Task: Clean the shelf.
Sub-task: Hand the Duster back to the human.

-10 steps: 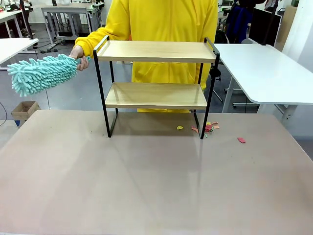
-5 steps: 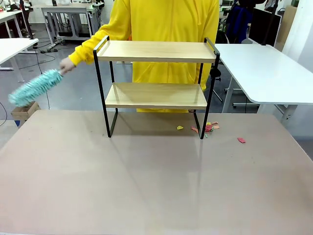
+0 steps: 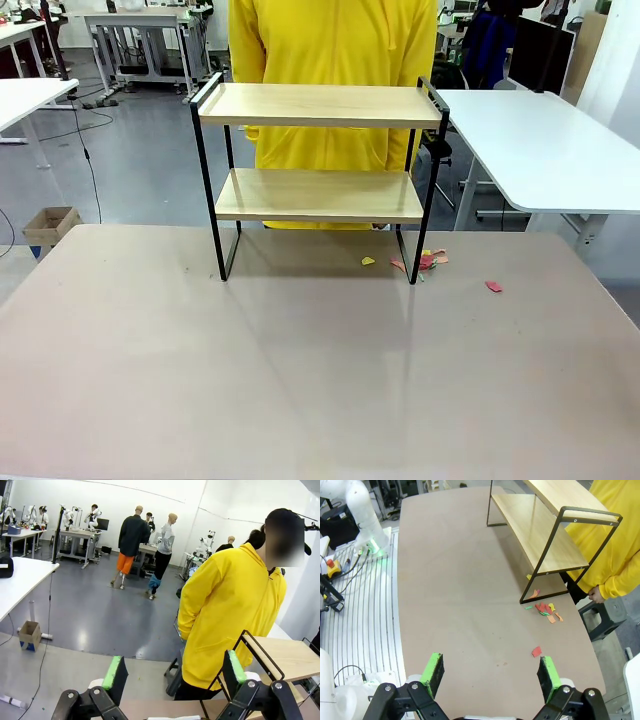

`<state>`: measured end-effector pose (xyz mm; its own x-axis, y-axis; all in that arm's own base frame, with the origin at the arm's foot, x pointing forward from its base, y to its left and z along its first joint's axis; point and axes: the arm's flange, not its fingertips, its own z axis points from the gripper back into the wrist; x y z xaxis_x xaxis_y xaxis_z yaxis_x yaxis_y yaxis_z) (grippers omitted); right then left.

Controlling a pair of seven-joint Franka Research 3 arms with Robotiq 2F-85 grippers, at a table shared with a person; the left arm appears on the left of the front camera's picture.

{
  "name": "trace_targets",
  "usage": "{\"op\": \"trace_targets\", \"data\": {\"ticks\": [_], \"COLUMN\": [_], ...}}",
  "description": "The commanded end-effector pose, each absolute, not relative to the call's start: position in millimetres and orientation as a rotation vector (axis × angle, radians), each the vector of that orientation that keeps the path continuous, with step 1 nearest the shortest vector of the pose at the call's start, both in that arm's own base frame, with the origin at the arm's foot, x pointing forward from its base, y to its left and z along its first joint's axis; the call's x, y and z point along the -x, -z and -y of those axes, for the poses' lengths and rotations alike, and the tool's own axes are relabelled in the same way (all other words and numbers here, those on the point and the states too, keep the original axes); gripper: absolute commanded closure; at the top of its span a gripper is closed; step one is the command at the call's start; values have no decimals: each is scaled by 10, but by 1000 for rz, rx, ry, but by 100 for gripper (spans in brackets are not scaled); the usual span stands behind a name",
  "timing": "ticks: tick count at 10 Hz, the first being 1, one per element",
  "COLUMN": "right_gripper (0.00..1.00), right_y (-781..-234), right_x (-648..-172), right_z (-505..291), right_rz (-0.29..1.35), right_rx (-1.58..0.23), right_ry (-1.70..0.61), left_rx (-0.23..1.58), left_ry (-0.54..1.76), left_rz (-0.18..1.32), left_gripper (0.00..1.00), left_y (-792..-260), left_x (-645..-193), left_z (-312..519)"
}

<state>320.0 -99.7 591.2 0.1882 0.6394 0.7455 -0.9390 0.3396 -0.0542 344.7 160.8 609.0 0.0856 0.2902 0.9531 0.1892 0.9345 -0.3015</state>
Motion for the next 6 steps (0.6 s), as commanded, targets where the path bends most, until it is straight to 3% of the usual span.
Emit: {"op": "trace_targets", "data": {"ticks": [1,6], "right_gripper": [0,0], "right_y": [-5920,-5920], "right_x": [-3209,-3209], "right_z": [1004,1004], "right_rz": [792,792], "right_rx": [-475,-475], "right_ry": [-1187,-1187], "left_rx": [381,381], "left_ry": [-73,-73], "left_rz": [1500,1500], "left_gripper": [0,0], "left_y": [-6067,-6067], "left_x": [-3428,-3428], "left_z": [-1600,-1600]}}
